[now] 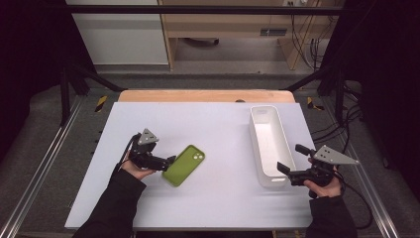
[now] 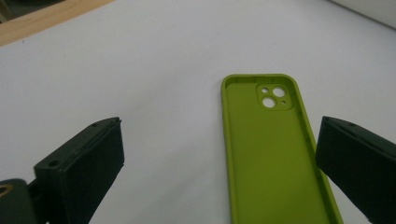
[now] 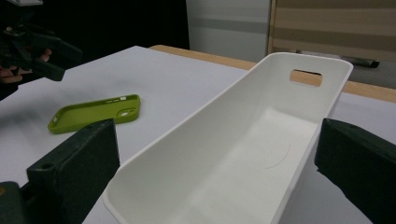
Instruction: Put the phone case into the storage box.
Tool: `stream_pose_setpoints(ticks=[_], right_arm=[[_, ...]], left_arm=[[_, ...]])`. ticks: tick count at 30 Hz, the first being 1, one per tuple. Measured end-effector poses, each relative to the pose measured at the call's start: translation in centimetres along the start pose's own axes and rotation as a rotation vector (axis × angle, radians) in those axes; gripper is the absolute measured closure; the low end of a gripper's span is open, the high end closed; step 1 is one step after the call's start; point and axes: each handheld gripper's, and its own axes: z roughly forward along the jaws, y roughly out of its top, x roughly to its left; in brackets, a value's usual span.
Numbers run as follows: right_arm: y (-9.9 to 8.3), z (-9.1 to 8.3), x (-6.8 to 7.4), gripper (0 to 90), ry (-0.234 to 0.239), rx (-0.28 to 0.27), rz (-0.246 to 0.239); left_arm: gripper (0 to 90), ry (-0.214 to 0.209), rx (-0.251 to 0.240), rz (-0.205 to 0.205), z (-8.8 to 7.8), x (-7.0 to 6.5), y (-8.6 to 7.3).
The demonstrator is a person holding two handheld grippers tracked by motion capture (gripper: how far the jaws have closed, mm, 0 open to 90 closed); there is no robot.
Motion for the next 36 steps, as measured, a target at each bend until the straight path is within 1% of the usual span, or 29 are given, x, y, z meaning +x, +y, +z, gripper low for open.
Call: stream_pose_setpoints(ticks=[8, 17, 20, 26, 29, 31, 36], right_arm=[[0.0, 0.0, 0.0, 0.5, -0.004, 0.003, -0.004], [0.0, 0.0, 0.0, 0.5, -0.005, 0.004, -0.004], [0.0, 0.0, 0.0, 0.5, -0.006, 0.004, -0.002], [0.0, 0.0, 0.0, 0.5, -0.006, 0.005, -0.004], [0.0, 0.0, 0.0, 0.5, -0.005, 0.005, -0.004], [0.0, 0.0, 0.0, 0.5, -0.004, 0.004, -0.002], [0.0, 0.0, 0.0, 0.5, -0.006, 0.006, -0.002]], left_arm=[[0.0, -0.007, 0.039, 0.007, 1.0, -0.1, -0.3], [0.0, -0.013, 0.088, 0.004, 2.3, -0.2, -0.7], [0.5, -0.012, 0.108, 0.011, 2.7, -0.4, -0.9], [2.4, -0.009, 0.135, 0.006, 3.3, -0.4, -1.1], [5.6, -0.002, 0.144, -0.004, 3.5, -0.4, -1.2], [8.1, -0.004, 0.147, -0.013, 3.6, -0.5, -1.3], [19.5, -0.003, 0.166, -0.012, 3.9, -0.7, -1.5]])
